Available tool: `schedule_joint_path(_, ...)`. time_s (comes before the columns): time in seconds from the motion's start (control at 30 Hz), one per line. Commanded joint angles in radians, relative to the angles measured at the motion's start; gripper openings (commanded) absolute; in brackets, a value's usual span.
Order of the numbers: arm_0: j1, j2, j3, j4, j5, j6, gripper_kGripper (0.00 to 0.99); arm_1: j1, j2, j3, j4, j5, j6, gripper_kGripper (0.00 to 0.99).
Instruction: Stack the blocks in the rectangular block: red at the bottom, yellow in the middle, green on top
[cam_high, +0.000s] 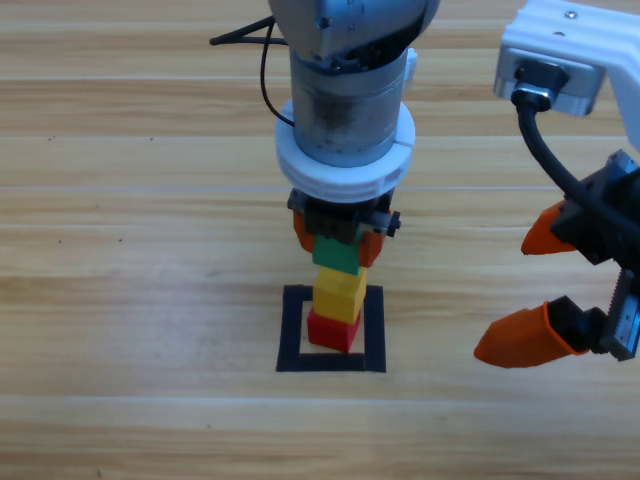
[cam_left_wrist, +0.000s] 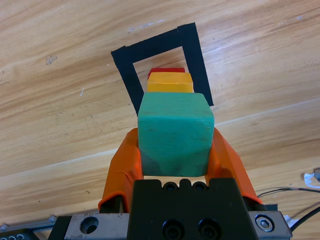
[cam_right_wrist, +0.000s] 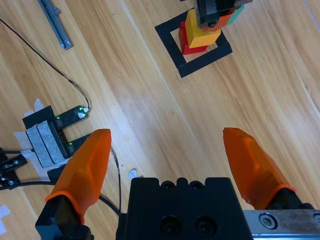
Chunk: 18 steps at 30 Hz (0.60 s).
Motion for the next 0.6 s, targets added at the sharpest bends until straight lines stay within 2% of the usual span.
schedule_joint_path(0.03,0.009,0.055,0.028,-0.019,-0.01,-0.007,0.035,-0.028,0.029,-0.004,0.017,-0.001,0.003,0.989)
schedule_joint_path(0.27,0.007,0.005,0.037,-0.045,-0.018,-0.008,0.034,-0.028,0.035,-0.006,0.018,-0.001,0.002,0.989)
schedule_joint_path(0.4,0.01,-0.123,0.266,-0.198,-0.024,-0.002,0.035,-0.028,0.035,-0.007,0.02,0.001,0.003,0.989)
schedule_joint_path(0.6,0.029,-0.13,0.318,-0.227,-0.024,0.018,0.037,-0.028,0.041,-0.01,0.023,0.001,0.002,0.989)
